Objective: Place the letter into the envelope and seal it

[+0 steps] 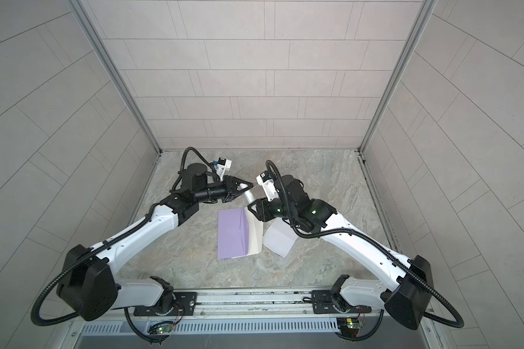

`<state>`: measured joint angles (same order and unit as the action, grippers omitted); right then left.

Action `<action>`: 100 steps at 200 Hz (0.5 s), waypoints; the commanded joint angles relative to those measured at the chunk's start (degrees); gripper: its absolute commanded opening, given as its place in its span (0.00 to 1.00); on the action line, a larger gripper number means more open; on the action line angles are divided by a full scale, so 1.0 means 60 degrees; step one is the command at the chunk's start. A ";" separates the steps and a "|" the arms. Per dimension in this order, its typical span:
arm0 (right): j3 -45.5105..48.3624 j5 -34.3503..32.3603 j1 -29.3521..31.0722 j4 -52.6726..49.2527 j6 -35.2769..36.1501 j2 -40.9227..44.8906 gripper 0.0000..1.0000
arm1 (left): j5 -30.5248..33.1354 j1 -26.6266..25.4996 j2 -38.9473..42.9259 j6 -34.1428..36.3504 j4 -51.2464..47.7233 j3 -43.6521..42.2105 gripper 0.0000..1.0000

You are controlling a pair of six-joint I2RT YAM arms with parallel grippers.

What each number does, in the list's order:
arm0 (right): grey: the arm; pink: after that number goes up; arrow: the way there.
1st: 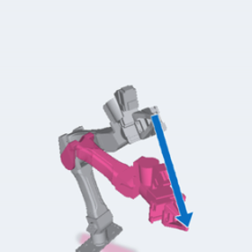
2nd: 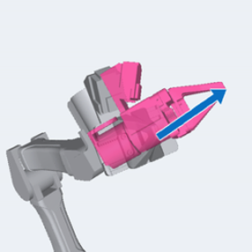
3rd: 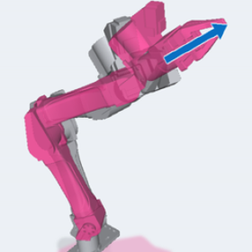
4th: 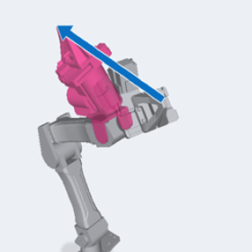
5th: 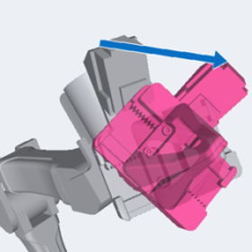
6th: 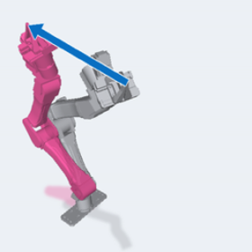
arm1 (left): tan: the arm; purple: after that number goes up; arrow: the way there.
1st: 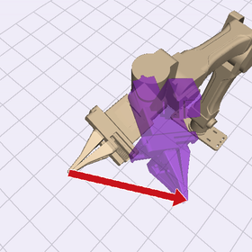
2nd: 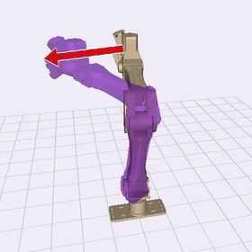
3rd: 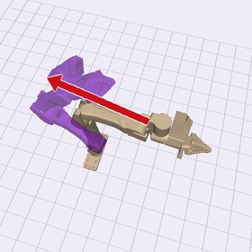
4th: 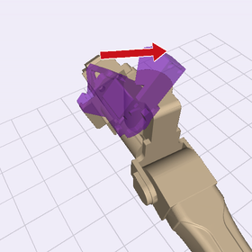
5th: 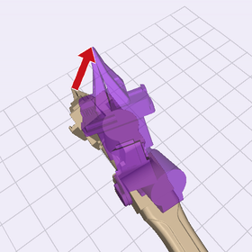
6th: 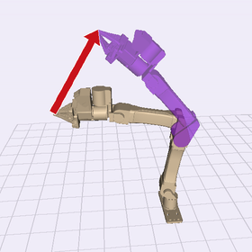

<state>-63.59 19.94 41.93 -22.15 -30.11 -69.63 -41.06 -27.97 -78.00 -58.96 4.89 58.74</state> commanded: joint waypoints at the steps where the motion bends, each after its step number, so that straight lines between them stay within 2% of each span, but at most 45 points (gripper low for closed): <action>1: -0.0109 -0.1379 0.0149 -0.0737 0.0535 -0.0004 0.44 | 0.0213 -0.0018 -0.0466 -0.0069 -0.1894 0.0620 0.00; 33: -0.0125 -0.1610 0.0190 -0.0577 0.0561 -0.0190 0.44 | 0.0407 -0.0220 -0.0622 -0.0149 -0.2504 0.0988 0.00; 73: -0.0148 -0.0826 0.0217 -0.0072 0.0499 -0.0535 0.42 | 0.0424 -0.0356 -0.0602 -0.0062 -0.2629 0.1007 0.00; 100: -0.0139 -0.0674 0.0344 0.0088 0.0433 -0.0710 0.41 | 0.0533 -0.0378 -0.0565 0.0022 -0.2700 0.0922 0.00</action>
<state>-63.66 14.59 43.13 -23.31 -27.64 -72.93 -38.09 -29.78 -82.00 -59.40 -10.81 62.67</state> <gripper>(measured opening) 0.419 0.224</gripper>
